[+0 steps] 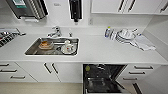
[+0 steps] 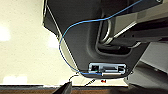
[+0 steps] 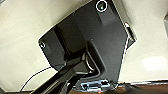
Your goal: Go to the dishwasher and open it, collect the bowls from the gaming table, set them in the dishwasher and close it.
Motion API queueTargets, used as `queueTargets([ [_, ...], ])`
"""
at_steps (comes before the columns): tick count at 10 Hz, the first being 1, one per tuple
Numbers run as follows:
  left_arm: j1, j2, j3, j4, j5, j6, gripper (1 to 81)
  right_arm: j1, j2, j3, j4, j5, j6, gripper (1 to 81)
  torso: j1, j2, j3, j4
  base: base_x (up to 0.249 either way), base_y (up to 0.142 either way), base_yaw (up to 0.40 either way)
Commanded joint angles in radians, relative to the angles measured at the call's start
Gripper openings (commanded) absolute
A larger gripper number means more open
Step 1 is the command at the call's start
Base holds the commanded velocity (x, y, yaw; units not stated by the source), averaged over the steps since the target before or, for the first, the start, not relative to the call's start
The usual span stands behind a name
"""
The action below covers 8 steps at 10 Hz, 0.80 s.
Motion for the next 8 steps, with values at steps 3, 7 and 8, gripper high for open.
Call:
queueTargets([
  [3, 0.017, -0.004, -0.003, 0.000, 0.056, 0.000, 81.1, 0.010, 0.149, -0.159, 0.012, -0.069, 0.005, 81.1, 0.107, -0.169, 0.000, 0.000, 0.000, 0.000, 0.000],
  [7, 0.017, -0.015, -0.003, -0.003, 0.059, -0.002, 81.1, 0.066, 0.292, -0.384, 0.210, -0.072, 0.033, 81.1, 0.198, -0.314, 0.002, 0.000, 0.000, 0.000, 0.000],
  [8, 0.017, -0.015, -0.003, -0.003, 0.059, -0.002, 81.1, 0.073, 0.289, -0.391, 0.260, -0.070, 0.034, 81.1, 0.221, -0.350, 0.002, 0.000, 0.000, 0.000, 0.000],
])
